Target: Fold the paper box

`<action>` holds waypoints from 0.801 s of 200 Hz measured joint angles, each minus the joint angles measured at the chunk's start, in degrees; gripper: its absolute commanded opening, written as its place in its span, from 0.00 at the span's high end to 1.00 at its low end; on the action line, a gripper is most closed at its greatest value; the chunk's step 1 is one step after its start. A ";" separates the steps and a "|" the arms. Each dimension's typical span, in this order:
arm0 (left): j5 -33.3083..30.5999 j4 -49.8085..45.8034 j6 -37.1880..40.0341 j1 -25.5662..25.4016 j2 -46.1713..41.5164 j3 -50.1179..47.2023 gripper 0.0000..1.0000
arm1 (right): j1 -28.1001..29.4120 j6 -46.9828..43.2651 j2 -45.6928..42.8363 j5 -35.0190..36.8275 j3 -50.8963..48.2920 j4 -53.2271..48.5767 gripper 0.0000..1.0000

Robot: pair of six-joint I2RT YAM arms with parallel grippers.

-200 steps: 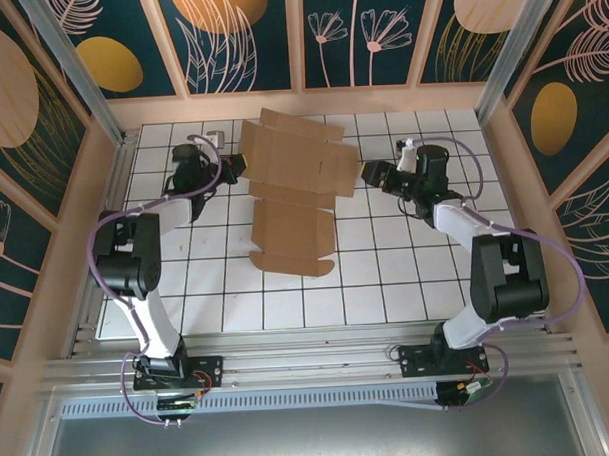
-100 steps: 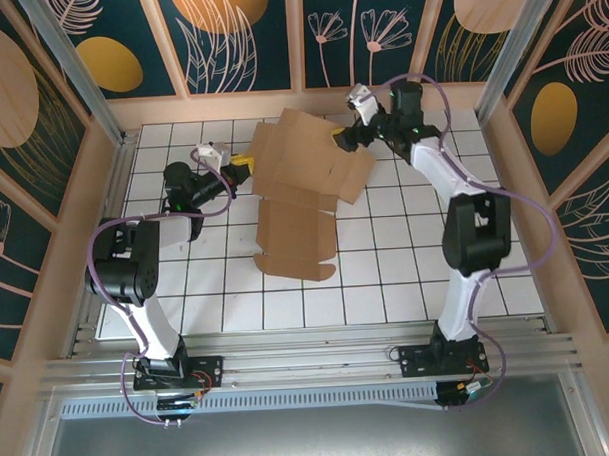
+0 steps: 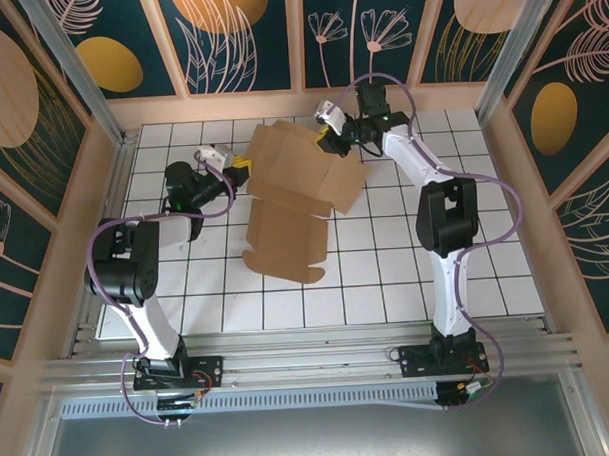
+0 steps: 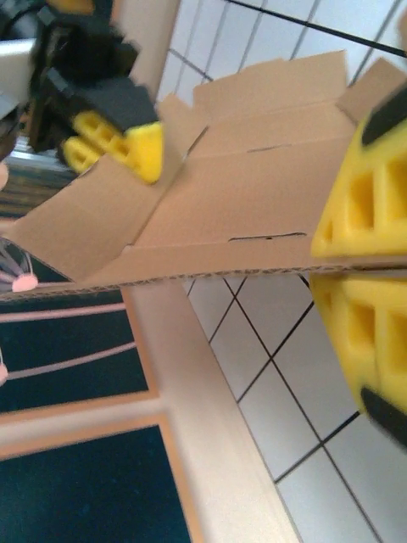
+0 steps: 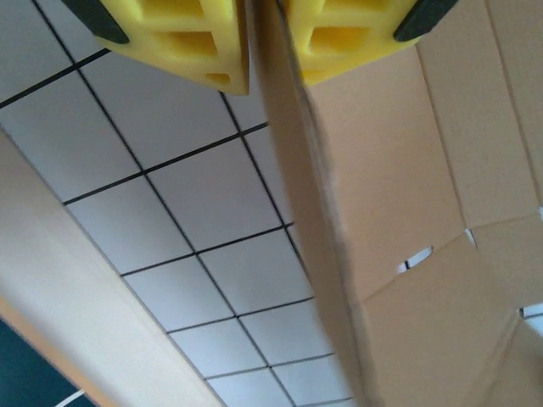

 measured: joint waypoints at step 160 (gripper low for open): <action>-18.95 -24.74 4.76 -3.28 -27.15 -10.45 0.23 | 13.79 -20.15 -18.69 33.48 -34.77 27.47 1.00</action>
